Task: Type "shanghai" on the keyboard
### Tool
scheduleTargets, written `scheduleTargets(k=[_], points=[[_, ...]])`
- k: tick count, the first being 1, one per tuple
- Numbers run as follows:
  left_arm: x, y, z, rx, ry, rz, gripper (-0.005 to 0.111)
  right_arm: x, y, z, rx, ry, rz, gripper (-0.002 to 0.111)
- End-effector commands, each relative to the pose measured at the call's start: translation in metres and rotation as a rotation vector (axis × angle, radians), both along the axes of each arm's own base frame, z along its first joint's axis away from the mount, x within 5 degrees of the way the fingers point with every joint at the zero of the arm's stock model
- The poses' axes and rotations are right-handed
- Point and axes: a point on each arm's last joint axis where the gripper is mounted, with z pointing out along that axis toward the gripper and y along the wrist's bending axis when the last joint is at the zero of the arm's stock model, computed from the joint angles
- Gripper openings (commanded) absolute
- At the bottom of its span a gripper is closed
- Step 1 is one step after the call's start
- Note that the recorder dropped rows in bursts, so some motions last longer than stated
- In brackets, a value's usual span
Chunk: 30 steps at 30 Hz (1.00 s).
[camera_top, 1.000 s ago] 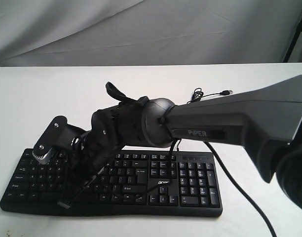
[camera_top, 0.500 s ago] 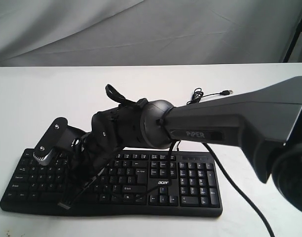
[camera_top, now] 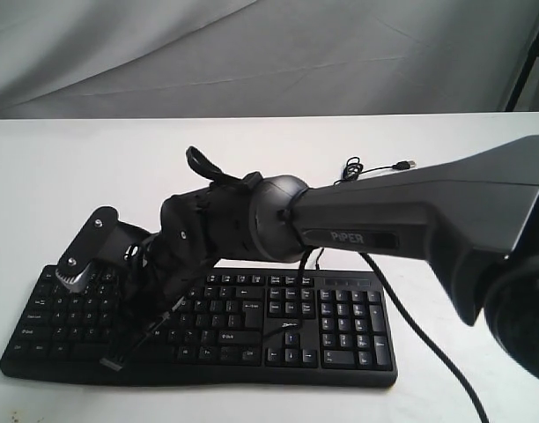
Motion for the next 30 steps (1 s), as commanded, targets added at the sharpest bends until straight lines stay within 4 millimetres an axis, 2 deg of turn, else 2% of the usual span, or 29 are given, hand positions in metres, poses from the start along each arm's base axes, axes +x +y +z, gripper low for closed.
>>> scheduleTargets(k=[1, 11, 20, 22, 30], points=[[0.0, 0.0, 0.0, -0.012, -0.003, 0.003, 0.0, 0.004, 0.006, 0.02, 0.029, -0.017, 0.023, 0.0], [0.0, 0.0, 0.0, -0.012, -0.003, 0.003, 0.0, 0.0, 0.019, 0.026, 0.076, -0.061, 0.048, 0.0], [0.0, 0.0, 0.0, -0.012, -0.003, 0.003, 0.0, 0.01, 0.059, 0.025, 0.059, -0.011, 0.119, 0.0], [0.0, 0.0, 0.0, -0.012, -0.003, 0.003, 0.0, 0.013, 0.069, 0.02, 0.057, 0.012, 0.132, 0.0], [0.0, 0.001, 0.0, 0.022, -0.003, 0.006, 0.0, 0.008, 0.081, 0.019, 0.072, 0.007, 0.164, 0.0]])
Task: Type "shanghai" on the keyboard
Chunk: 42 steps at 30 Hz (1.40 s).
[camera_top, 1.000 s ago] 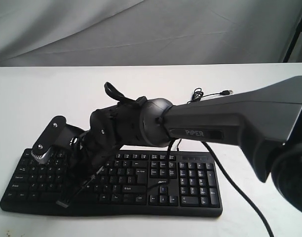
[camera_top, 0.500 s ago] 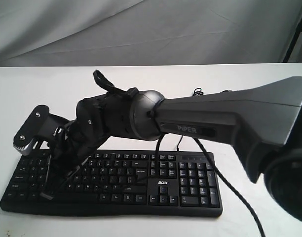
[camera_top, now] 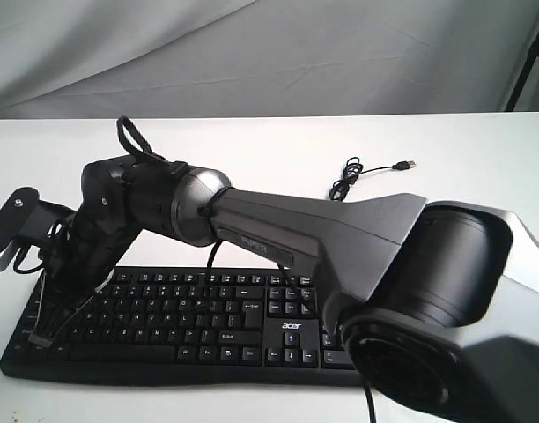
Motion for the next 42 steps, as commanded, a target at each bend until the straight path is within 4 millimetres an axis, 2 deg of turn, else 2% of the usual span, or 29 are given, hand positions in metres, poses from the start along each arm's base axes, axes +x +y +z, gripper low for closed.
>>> scheduleTargets(k=[1, 8, 42], points=[[-0.0001, 0.0008, -0.0003, 0.021, -0.003, 0.006, 0.0, -0.0075, 0.0051, 0.0036, 0.014, -0.005, 0.022, 0.0], [0.0, 0.0021, -0.0002, 0.069, -0.004, 0.01, 0.0, -0.0112, 0.0088, 0.0025, 0.034, -0.006, 0.021, 0.0], [0.0, 0.0022, -0.0002, 0.074, -0.004, 0.011, 0.0, -0.01, 0.0101, 0.0, 0.045, -0.009, 0.006, 0.0]])
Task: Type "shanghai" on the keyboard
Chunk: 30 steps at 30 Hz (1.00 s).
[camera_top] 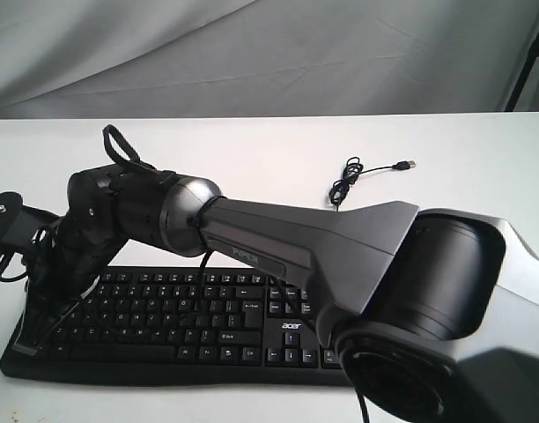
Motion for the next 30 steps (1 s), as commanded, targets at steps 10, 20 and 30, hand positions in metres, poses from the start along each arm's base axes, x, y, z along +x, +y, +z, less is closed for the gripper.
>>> scheduleTargets(k=[10, 20, 30], points=[[0.0, 0.0, 0.0, -0.002, -0.003, 0.004, 0.0, 0.0, 0.002, -0.011, -0.007, 0.022, -0.015, 0.0], [0.0, 0.0, 0.0, -0.002, -0.003, 0.004, 0.0, -0.001, 0.002, -0.018, -0.017, 0.031, -0.015, 0.0], [0.0, 0.0, 0.0, -0.002, -0.003, 0.004, 0.0, -0.001, 0.002, -0.018, -0.022, 0.034, -0.013, 0.0]])
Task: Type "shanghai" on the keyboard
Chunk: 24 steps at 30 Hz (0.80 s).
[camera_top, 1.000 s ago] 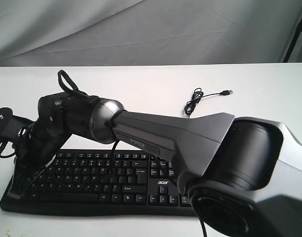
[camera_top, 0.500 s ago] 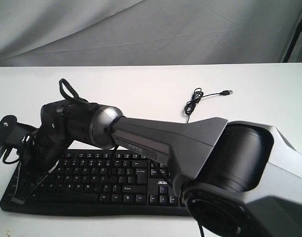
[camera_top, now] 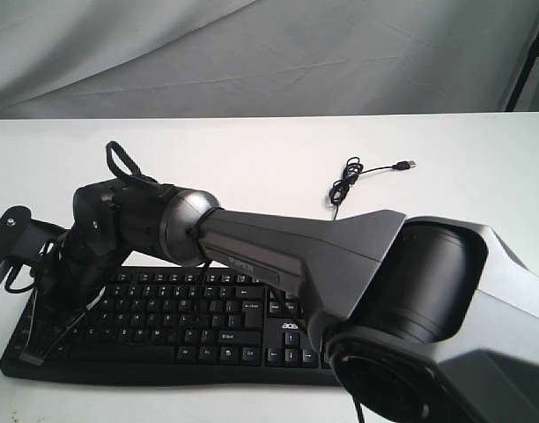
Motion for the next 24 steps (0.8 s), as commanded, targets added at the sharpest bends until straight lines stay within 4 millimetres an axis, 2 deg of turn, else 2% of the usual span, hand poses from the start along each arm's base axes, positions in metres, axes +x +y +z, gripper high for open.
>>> scheduleTargets(k=[1, 9, 17, 24], points=[[0.0, 0.0, 0.0, -0.002, -0.003, 0.004, 0.0, -0.001, 0.001, 0.0, 0.004, 0.008, -0.002, 0.0], [0.0, 0.0, 0.0, -0.002, -0.003, 0.004, 0.0, -0.001, 0.001, 0.0, 0.001, 0.01, 0.0, 0.0], [0.0, 0.0, 0.002, -0.024, -0.026, 0.003, 0.0, 0.0, -0.002, 0.032, 0.021, -0.039, 0.014, 0.0], [0.001, 0.0, 0.007, -0.025, -0.084, 0.0, 0.0, 0.001, -0.011, 0.033, -0.074, -0.052, 0.007, 0.0]])
